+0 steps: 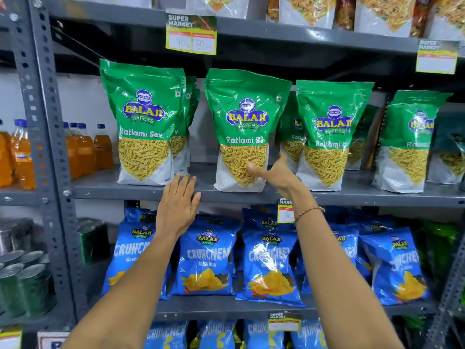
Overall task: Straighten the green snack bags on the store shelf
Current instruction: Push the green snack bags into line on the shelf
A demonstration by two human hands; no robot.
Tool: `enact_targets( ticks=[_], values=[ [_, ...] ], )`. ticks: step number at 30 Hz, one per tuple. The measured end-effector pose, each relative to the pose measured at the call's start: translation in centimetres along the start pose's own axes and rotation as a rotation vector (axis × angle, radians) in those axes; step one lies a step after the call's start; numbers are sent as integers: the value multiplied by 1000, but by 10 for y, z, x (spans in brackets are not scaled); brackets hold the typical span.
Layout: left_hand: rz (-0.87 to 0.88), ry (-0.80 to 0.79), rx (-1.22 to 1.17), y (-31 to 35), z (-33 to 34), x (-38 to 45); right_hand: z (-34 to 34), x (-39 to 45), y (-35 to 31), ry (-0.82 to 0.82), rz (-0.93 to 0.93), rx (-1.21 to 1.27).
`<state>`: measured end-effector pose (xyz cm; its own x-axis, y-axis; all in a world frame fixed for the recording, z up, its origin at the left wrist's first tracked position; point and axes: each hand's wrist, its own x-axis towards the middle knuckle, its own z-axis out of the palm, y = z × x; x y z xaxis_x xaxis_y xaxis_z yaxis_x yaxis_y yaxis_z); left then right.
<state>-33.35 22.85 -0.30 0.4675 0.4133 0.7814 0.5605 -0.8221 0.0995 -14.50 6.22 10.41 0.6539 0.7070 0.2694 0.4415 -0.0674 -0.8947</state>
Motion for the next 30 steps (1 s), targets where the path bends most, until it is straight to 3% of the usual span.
enact_targets(
  ticks=[3,5,16,30],
  values=[
    [6,10,9,-1,2,0,-6,1,7,-209,-16,-15],
    [9,18,17,-1,3,0,-6,4,11,-257,-41,-20],
    [12,44,-3,-3,5,0,-4,22,18,-298,-110,100],
    [43,33,22,-6,4,1,-1,33,18,-317,-61,126]
  ],
)
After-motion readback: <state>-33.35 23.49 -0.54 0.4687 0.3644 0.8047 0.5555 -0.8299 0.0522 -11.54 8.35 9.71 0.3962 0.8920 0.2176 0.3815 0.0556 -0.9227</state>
